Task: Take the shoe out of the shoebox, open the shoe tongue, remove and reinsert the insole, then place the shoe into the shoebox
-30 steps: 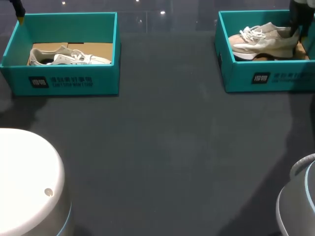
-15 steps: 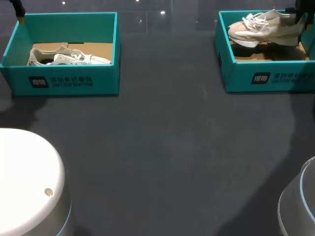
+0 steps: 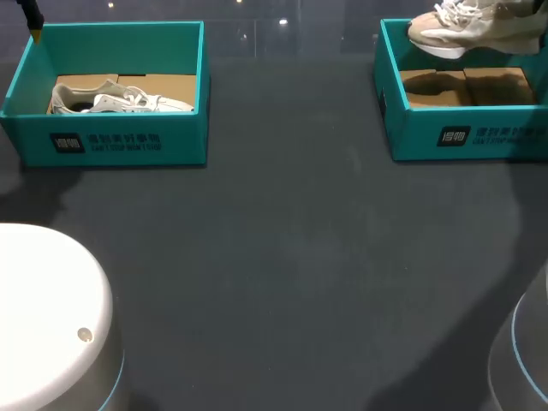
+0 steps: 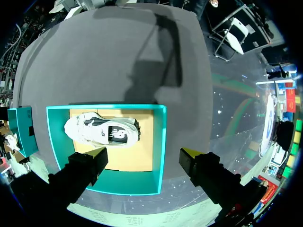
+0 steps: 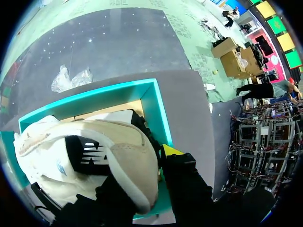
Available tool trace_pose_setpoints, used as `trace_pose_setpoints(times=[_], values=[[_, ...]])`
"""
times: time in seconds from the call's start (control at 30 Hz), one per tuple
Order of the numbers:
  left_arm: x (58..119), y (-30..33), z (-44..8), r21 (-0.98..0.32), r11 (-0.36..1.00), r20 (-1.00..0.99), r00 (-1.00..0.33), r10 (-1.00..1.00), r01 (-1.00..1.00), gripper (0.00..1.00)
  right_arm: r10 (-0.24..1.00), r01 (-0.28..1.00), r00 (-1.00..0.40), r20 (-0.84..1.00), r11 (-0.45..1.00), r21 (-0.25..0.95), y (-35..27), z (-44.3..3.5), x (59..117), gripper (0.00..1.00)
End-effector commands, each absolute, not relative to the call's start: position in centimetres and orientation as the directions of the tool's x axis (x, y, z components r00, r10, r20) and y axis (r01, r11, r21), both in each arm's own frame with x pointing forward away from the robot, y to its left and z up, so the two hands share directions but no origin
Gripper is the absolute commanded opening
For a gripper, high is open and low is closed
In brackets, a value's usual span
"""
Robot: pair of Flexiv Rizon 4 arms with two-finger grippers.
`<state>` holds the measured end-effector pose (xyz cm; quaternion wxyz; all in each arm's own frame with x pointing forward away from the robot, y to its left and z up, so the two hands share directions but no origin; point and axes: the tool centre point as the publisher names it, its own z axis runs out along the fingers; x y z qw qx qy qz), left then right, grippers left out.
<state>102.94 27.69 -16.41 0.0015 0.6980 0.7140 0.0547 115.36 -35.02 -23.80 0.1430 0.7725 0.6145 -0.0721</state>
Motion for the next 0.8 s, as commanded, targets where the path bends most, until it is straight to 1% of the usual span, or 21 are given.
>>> trace_pose_setpoints(times=[0.03, 0.4, 0.8], values=[[102.9, 27.7, -16.4, 0.081, 0.019, 0.076, -0.025, 0.997, 0.997, 1.00, 0.928, 0.967, 0.238, -0.287, -0.199, 0.159, -34.4, -20.4, 113.5, 0.00], [102.9, 27.7, -16.4, 0.081, 0.019, 0.076, -0.025, 0.997, 0.997, 1.00, 0.925, 0.963, 0.242, -0.293, -0.192, 0.190, -33.9, -17.4, 111.6, 0.00], [102.9, 27.7, -16.4, 0.081, 0.019, 0.076, -0.025, 0.997, 0.997, 1.00, 0.919, 0.957, 0.233, -0.318, -0.159, 0.242, -31.3, -12.1, 107.4, 0.00]])
